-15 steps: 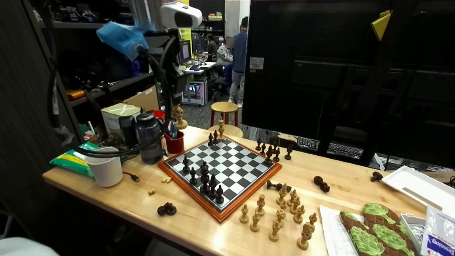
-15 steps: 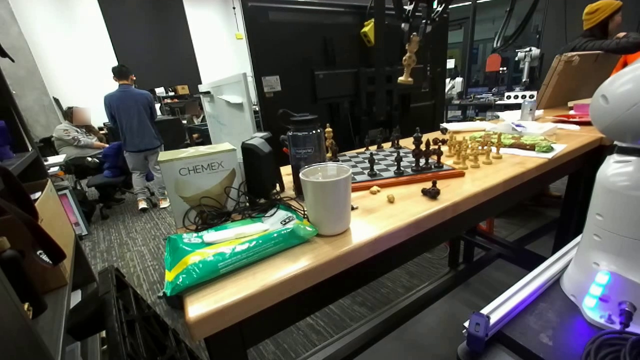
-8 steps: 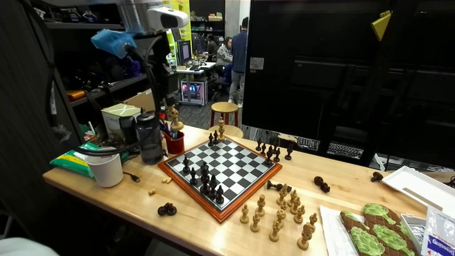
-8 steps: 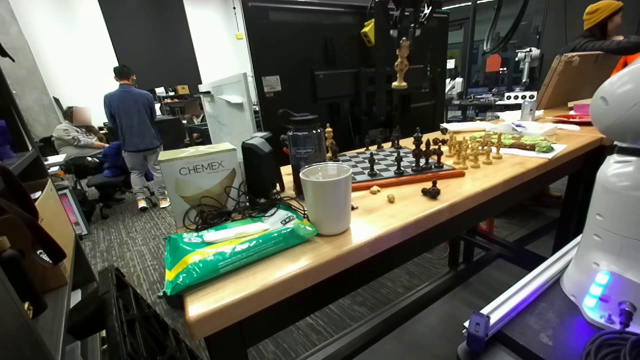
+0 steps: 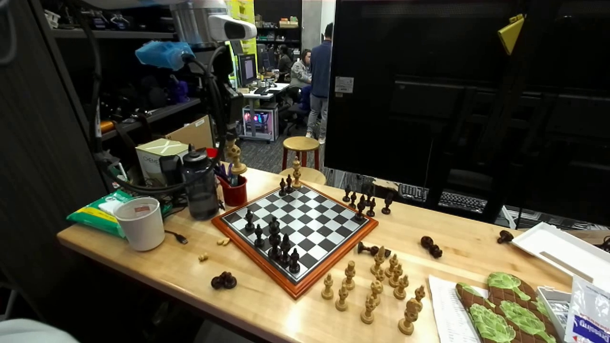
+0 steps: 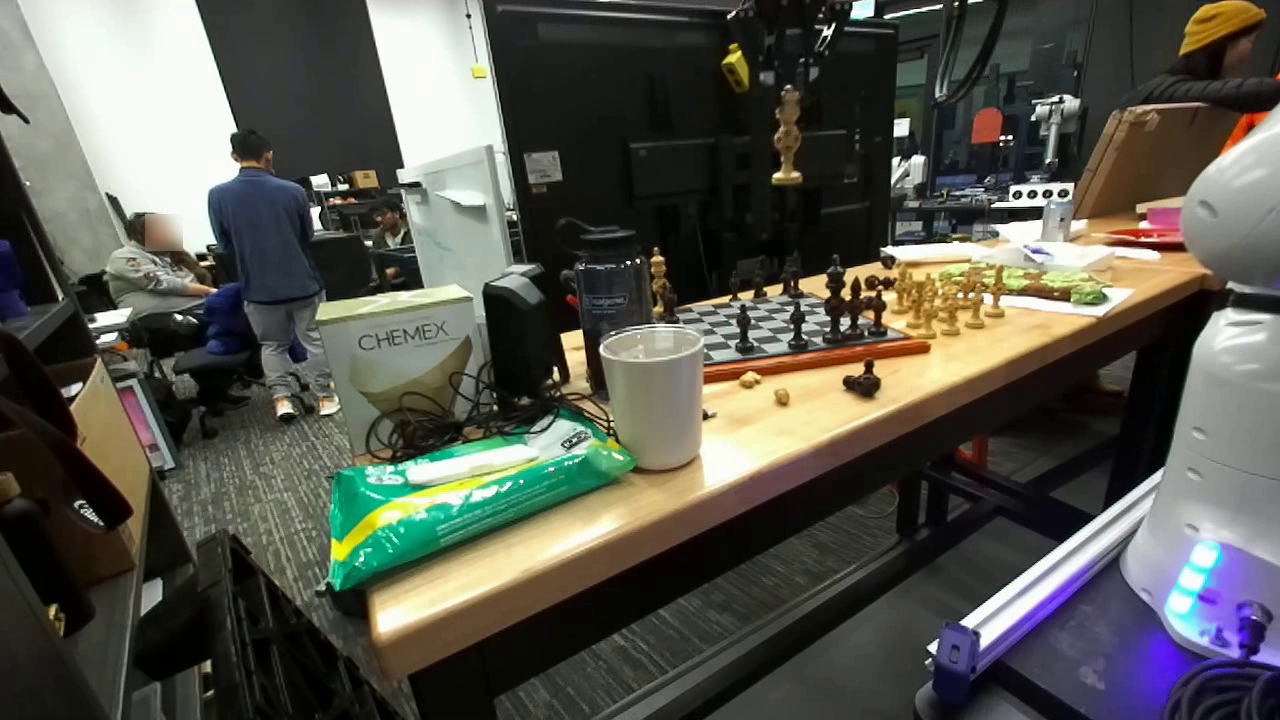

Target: Pick up a brown chess piece and put it on the chess board

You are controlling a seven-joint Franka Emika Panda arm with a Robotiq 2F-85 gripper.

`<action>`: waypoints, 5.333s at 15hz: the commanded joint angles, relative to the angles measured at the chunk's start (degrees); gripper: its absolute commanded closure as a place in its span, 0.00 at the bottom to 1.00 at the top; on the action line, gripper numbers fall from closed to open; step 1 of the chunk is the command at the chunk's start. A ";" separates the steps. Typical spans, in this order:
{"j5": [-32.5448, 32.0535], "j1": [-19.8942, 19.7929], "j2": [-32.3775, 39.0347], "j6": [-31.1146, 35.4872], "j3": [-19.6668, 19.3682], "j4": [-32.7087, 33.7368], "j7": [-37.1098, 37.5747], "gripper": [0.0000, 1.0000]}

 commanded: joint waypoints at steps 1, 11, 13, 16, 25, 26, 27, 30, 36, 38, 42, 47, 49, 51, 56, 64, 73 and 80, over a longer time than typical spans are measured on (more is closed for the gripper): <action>-0.90 1.67 2.55 -2.90 -0.80 3.12 0.94 0.92; 1.44 3.61 4.51 -1.58 -2.54 1.93 -0.65 0.92; 1.85 3.96 4.85 -1.33 -2.87 1.73 -0.89 0.92; 2.66 4.40 5.32 -0.83 -3.41 1.45 -1.24 0.92; 5.40 4.71 6.26 1.07 -4.65 0.19 -2.80 0.92; 5.68 4.72 6.25 1.37 -4.77 -0.08 -2.98 0.92; 5.93 4.72 6.38 1.52 -4.86 -0.20 -3.16 0.92; 6.77 4.82 6.87 1.96 -5.06 -0.60 -3.78 0.92; 8.48 5.10 7.39 3.40 -5.49 -1.89 -5.21 0.92; 8.80 5.17 7.82 3.69 -5.60 -2.06 -5.59 0.92; 9.12 5.36 8.55 4.04 -5.91 -2.32 -6.21 0.92; 7.86 5.12 9.32 4.86 -5.97 -2.80 -5.44 0.92; 7.03 5.02 9.52 5.83 -5.75 -3.36 -4.85 0.92; 6.51 4.96 9.58 7.39 -5.60 -4.24 -4.33 0.92; 5.75 4.91 9.72 11.38 -5.58 -7.23 -3.54 0.92; 5.70 5.01 10.16 13.44 -5.54 -9.27 -3.34 0.92; 3.62 4.93 12.23 13.41 -5.39 -8.92 -1.77 0.92; 3.61 5.20 13.39 14.64 -5.68 -9.57 -1.54 0.92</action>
